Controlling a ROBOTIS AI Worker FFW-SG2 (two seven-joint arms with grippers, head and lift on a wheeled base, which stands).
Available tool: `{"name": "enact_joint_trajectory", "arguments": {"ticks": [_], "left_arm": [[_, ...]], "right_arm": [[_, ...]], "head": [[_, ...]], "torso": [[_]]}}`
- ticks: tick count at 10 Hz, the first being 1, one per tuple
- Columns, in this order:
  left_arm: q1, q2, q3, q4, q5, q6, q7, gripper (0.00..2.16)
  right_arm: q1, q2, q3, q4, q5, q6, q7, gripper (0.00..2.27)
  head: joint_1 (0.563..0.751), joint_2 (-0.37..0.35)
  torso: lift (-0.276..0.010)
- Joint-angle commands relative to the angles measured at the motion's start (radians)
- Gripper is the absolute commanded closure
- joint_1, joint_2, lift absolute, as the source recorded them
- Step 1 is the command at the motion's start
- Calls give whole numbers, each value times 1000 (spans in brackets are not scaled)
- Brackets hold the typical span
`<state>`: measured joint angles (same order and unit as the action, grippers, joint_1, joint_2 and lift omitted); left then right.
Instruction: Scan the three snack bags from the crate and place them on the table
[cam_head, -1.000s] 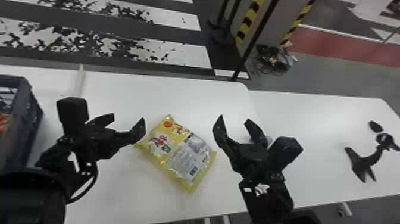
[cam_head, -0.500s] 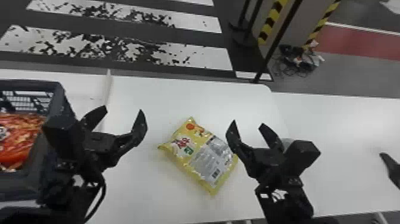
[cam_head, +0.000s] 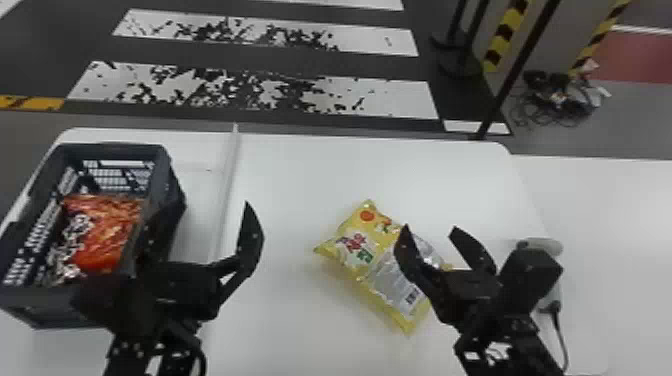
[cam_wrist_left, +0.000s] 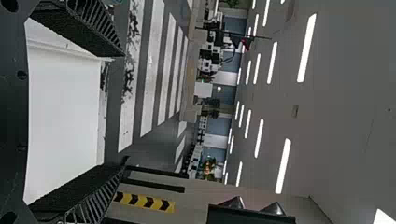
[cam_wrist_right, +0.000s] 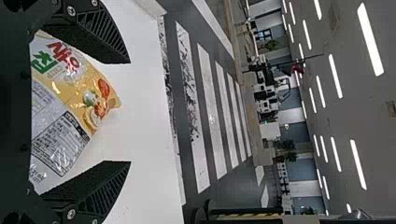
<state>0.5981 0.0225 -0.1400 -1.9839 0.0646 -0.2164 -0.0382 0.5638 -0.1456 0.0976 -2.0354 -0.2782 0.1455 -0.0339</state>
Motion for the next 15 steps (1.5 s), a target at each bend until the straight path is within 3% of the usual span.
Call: {"name": "enact_joint_trajectory", "arguments": {"ticks": [1,2,3,4,5,7,13,15], "left_arm": [[32,7,5,-6,23,-20,0,-1],[48,11,7,-6,34,-39,-2,2],[52,13,14,-4,44,-48,-8,-1],[54,13,22,-7,67,-48,-17,-1],[57,13,25,-9,67,-48,-15,2],[58,16,25,-6,66,-45,-12,2],[55,48,23,-24,95,-42,-19,2],[46,67,8,-24,104,-39,-20,2]], "right_arm": [[-12,0,28,15,11,10,3,154],[-16,1,34,24,8,35,35,454],[-22,1,50,40,4,50,51,981],[-33,1,62,50,-7,87,55,1646],[-48,1,74,66,-6,115,55,2040],[-82,0,113,100,7,167,66,2165],[-143,31,228,205,33,197,55,2165],[-186,54,252,268,68,191,-11,2162]], "head": [[695,-63],[695,-37],[695,-15],[695,8],[695,18],[695,59],[695,155],[695,183]], "torso": [[-62],[-62],[-62],[-62],[-62],[-62],[-62],[-62]]}}
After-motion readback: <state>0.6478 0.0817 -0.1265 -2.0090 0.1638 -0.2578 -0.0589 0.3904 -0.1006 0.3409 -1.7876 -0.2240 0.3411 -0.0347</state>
